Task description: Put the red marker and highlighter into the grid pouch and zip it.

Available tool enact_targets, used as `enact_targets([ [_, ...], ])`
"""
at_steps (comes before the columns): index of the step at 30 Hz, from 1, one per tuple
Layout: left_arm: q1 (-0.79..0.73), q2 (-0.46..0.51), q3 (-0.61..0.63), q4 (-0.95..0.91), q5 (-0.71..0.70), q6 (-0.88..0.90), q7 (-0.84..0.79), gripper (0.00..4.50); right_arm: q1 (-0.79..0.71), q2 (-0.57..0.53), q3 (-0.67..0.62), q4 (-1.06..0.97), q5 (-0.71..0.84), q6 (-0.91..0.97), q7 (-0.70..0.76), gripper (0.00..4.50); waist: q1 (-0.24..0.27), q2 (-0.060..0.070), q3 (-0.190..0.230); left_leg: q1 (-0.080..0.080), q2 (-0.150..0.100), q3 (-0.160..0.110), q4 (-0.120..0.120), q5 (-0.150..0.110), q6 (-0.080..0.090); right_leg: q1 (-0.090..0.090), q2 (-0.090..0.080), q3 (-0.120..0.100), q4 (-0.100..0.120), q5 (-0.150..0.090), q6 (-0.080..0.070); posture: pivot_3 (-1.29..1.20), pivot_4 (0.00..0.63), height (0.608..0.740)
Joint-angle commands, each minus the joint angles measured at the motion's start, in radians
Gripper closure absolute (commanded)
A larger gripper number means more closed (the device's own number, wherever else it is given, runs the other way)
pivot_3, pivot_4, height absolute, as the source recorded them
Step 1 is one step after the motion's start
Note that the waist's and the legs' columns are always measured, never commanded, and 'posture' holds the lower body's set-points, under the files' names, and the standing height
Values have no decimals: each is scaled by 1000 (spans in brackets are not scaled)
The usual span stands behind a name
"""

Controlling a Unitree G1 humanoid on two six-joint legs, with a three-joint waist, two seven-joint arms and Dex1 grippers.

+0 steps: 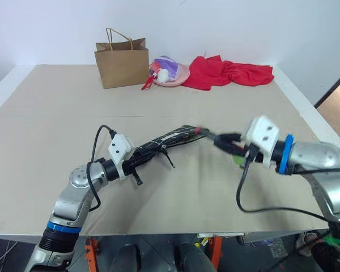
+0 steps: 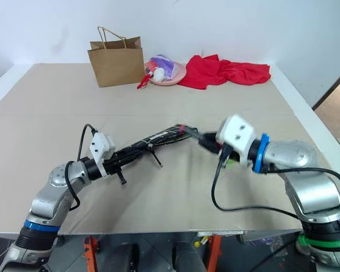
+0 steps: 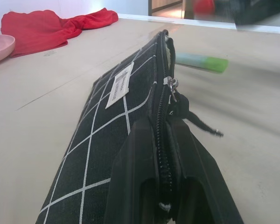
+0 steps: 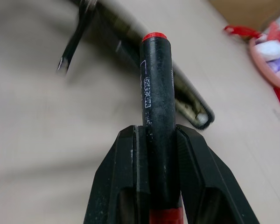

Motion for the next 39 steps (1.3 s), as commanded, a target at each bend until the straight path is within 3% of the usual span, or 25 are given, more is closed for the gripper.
enact_targets([
  [1, -8, 2, 6, -39, -21, -1, -7, 4500, -41, -21, -2, 35, -67, -105, 3, 3944, 0, 0, 0, 0, 0, 0, 0, 0, 0, 0, 0, 0, 0, 0, 1, 0, 150, 740],
  [31, -8, 22, -20, -30, -6, -27, -35, 4500, -253, 86, 187, 324, -282, -389, 92, 3944, 0, 0, 0, 3, 2, 1, -1, 1, 0, 1, 2, 1, 1, 4, -7, 0, 150, 740],
  [39, -18, 20, -19, -20, -5, -27, -46, 4500, -334, 157, 299, 380, -403, -509, 90, 3944, -2, 0, 0, 3, 2, 0, -1, 1, 0, 1, 3, 0, 1, 4, -8, 0, 150, 740],
])
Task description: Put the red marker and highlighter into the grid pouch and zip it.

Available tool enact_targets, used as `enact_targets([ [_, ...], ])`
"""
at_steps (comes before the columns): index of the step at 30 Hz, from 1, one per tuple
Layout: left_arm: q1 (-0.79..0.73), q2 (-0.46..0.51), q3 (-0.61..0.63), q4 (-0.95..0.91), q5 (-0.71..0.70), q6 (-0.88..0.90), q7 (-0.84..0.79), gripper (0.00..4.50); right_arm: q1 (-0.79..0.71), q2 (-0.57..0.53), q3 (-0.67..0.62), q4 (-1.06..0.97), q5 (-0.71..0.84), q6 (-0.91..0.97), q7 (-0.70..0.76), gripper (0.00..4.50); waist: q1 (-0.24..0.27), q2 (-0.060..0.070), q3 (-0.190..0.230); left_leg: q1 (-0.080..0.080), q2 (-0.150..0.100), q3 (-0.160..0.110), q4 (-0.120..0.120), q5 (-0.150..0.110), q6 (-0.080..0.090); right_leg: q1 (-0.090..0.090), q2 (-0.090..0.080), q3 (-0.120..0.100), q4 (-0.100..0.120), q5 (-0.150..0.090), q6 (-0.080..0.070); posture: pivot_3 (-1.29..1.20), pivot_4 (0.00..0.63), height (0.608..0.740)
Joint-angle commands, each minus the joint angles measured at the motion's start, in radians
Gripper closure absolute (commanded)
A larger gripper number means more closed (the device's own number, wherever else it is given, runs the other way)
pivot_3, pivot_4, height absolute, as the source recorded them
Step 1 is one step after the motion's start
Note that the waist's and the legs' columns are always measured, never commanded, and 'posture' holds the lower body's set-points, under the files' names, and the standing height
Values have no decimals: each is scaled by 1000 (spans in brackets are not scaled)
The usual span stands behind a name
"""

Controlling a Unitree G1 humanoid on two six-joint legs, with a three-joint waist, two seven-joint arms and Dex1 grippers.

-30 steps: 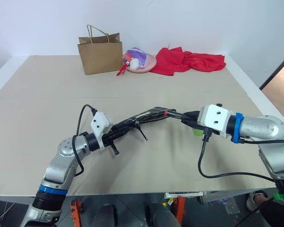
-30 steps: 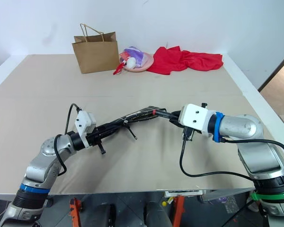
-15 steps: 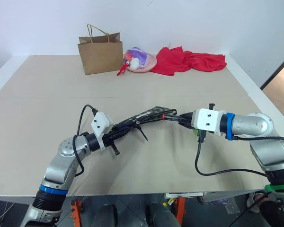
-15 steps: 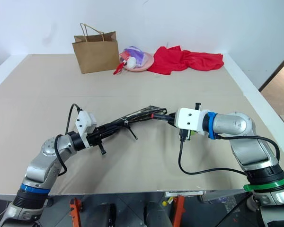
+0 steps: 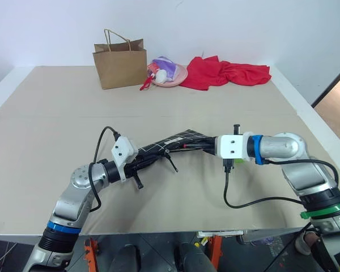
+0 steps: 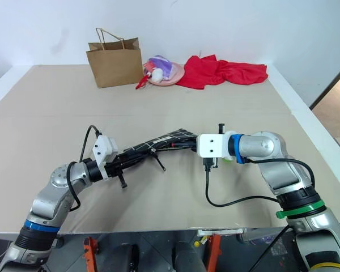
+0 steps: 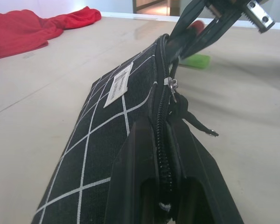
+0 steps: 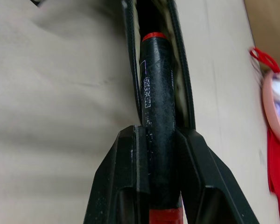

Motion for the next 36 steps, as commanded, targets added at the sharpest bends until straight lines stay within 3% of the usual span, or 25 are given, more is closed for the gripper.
enact_targets([
  [1, -19, 4, 9, -19, -8, -20, -8, 4500, -78, 52, 52, 26, -73, -94, -13, 3944, -3, 0, 0, 0, 0, 1, 0, 0, 0, 0, 0, 1, 0, 0, 0, 0, 150, 740],
  [13, -17, 6, 18, -33, -15, -13, -6, 4500, -178, 245, 118, 94, -112, -208, -51, 3944, -5, 0, 0, -1, 0, 0, 0, 0, 0, 0, -1, 0, 1, 0, -1, 0, 150, 740],
  [18, -16, 3, 22, -36, -21, -9, -6, 4500, -157, 234, 109, 93, -105, -221, -26, 1353, -5, 0, 0, -1, 0, -1, 0, 0, 0, 0, 0, -1, 1, 0, -1, 0, 150, 740],
  [21, -13, -4, 23, -42, -30, -4, -7, 4500, -155, 219, 94, 112, -121, -249, -47, 164, -5, 0, 0, 0, 0, -1, 0, 0, 0, 0, 0, -1, 1, 1, -1, 0, 150, 740],
  [26, -13, -19, 37, -48, -65, 19, -1, 4500, -160, 177, 51, 124, -99, -247, -55, 68, -5, 0, 0, 0, 0, 0, 0, 0, 0, 0, 0, -1, 1, 1, -1, 0, 150, 740],
  [36, -8, -20, 53, -59, -103, 55, 12, 4500, -164, -3, -177, 130, 73, -84, -17, 68, -3, 0, 0, 0, 0, 0, 0, 0, 0, 0, 0, 0, 1, 0, -1, 0, 150, 740],
])
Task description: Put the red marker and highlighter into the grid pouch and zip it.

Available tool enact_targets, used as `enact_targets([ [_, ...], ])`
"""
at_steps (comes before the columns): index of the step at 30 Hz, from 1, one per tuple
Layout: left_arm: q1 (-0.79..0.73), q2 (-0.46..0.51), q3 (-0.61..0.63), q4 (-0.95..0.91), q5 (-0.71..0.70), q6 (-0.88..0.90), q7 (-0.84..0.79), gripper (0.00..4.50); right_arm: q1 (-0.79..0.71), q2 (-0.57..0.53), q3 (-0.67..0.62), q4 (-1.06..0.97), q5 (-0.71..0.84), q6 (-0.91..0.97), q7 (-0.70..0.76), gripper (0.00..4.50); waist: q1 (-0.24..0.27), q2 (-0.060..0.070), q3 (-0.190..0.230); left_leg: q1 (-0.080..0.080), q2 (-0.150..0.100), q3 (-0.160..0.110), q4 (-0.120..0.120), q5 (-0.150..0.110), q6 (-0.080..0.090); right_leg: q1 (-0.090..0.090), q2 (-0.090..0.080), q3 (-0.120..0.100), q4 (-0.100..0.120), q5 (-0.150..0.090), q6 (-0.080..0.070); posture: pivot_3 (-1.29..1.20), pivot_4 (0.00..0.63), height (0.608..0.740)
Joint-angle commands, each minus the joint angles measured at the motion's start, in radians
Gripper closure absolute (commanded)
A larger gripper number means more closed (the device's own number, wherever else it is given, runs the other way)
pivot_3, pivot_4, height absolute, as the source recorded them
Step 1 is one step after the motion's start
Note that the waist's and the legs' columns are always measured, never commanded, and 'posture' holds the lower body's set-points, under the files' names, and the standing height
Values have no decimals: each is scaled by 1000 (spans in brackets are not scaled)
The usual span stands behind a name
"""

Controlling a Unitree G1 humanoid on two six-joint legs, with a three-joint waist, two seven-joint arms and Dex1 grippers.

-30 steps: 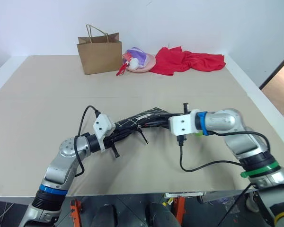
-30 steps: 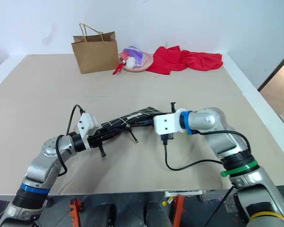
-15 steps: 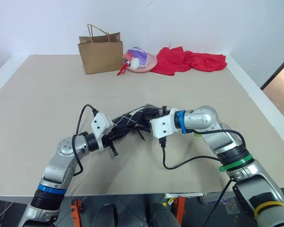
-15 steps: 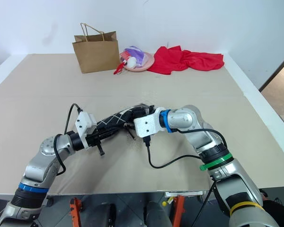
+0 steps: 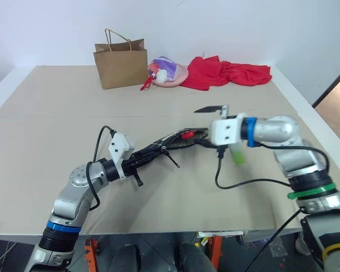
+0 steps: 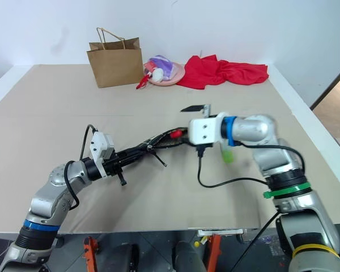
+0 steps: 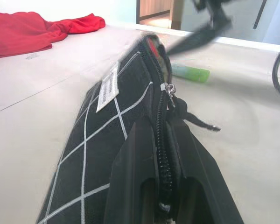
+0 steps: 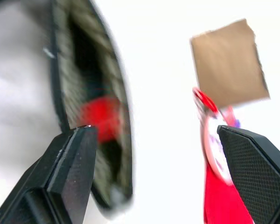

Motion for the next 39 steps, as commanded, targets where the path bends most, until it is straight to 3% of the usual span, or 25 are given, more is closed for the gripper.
enact_targets([
  [1, -3, -1, 18, -49, -25, 5, 6, 4500, -5, -52, -91, -6, 48, 45, -5, 68, 1, 0, 0, 0, 0, 0, 0, 0, 0, 0, 0, 0, 0, 0, 0, 0, 150, 740],
  [10, -6, 1, 16, -53, -29, 16, 8, 4500, 136, -84, -131, -164, 136, 276, 33, 68, -2, 0, 0, 1, 0, 0, 0, 0, 0, 0, 0, 1, 0, 0, 0, 0, 150, 740],
  [19, 13, 16, 19, -64, -22, 17, 17, 4500, 228, 21, -244, -235, 287, 997, -157, 68, -2, 0, 0, 1, 0, 1, 1, 0, 0, 1, 1, 2, 0, 0, 0, 0, 150, 740],
  [24, 20, 19, 17, -72, -23, 19, 21, 4500, 259, 104, -262, -273, 299, 1205, -295, 68, -3, 1, 0, 1, 0, 0, -1, 0, 0, 0, 1, 1, 1, 0, 0, 0, 150, 740],
  [30, 27, 19, 14, -79, -23, 19, 22, 4500, 334, 151, -233, -216, 255, 1220, -422, 68, -3, -4, -3, 1, -1, 0, 0, 0, 0, 1, 0, 1, 0, -1, 1, 0, 150, 740],
  [39, 40, 21, 12, -95, -23, 23, 27, 4500, 335, 162, -265, -168, 269, 1203, -469, 68, -7, -6, -5, 4, -1, 0, 1, 1, 1, 4, 0, 2, 0, -2, 7, 0, 150, 740],
])
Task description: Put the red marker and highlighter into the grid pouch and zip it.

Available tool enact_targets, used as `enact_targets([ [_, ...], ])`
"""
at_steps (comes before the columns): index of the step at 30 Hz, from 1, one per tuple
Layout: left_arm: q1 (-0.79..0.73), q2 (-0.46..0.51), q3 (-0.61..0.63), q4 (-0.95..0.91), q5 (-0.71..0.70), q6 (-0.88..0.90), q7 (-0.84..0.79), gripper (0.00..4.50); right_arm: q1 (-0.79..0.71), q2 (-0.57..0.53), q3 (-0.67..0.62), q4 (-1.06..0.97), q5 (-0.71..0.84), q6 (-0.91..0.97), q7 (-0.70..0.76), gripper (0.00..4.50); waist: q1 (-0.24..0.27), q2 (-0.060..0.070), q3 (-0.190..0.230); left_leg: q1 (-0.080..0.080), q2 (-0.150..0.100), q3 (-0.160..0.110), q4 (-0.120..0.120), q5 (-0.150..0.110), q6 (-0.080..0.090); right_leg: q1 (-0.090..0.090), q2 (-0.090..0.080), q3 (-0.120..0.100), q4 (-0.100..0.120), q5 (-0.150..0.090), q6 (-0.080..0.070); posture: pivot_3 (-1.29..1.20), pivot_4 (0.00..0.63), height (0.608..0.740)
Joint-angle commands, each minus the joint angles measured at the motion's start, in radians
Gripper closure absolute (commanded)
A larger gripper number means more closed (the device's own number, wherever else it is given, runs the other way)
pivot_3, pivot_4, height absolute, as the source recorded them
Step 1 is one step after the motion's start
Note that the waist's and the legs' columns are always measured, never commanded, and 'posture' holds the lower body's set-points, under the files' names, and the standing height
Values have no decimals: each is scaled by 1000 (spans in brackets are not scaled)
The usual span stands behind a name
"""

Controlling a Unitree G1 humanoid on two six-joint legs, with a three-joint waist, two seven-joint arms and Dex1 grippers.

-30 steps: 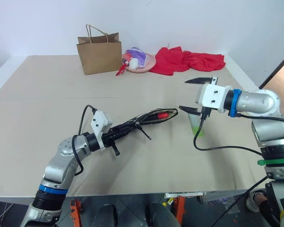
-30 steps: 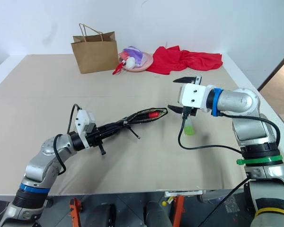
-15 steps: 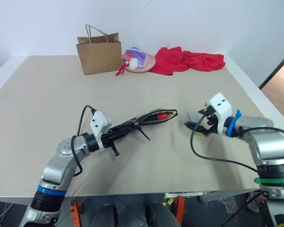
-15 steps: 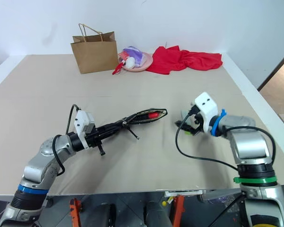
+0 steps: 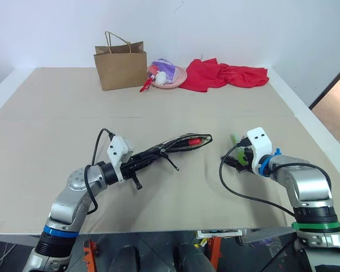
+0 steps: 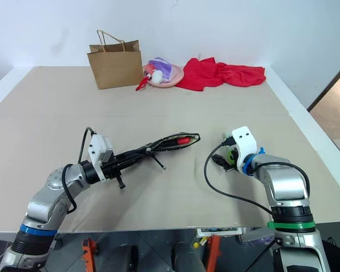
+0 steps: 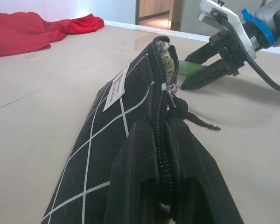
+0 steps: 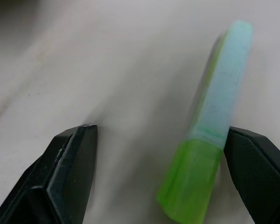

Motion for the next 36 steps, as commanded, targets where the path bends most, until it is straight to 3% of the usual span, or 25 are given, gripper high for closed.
enact_targets([
  [1, -1, 5, 13, -52, -13, 2, 7, 4500, 20, 3, -12, 43, -9, 11, -37, 68, 0, -1, 0, 0, 0, 0, 0, 0, 0, 0, 0, 0, 0, 0, 0, 0, 150, 740],
  [4, 2, 5, 13, -56, -14, 4, 10, 4500, 35, 9, -6, 35, -4, 6, -40, 780, 0, -1, -1, 0, 0, 0, 0, 0, 0, 0, 0, 0, 0, 0, 0, 0, 150, 740],
  [11, 3, 6, 14, -59, -16, 10, 14, 4500, 41, 1, -7, 47, 0, -24, -48, 3747, 0, -4, -3, 0, 0, 0, 0, 0, 0, 0, -1, 1, -1, 0, 1, 0, 150, 740],
  [16, 1, 6, 15, -58, -16, 11, 13, 4500, 36, -2, 3, 27, 7, -71, -29, 3792, 0, -5, -3, 0, 0, 0, 0, 0, 0, 1, 0, 1, -1, 0, 1, 0, 150, 740],
  [20, 0, 8, 15, -56, -17, 12, 10, 4500, 13, -21, 5, -82, 21, -284, 51, 3793, -2, -3, -2, 0, 0, 1, 0, 0, 0, 0, 0, 2, -1, 1, 1, 0, 150, 740],
  [27, -5, 11, 12, -49, -18, 12, 2, 4500, -4, -202, 65, -233, 3, -663, 322, 3793, -4, 1, 1, -2, 0, 2, -4, -1, 0, -4, 0, 3, -1, -2, 2, 0, 150, 740],
  [36, -17, 10, 9, -40, -19, 10, -2, 4500, -52, -327, 64, -121, -104, -994, 409, 3793, -2, 1, 1, -1, 0, 3, -3, -2, 0, -3, -1, 5, -2, -2, 2, 0, 150, 740],
])
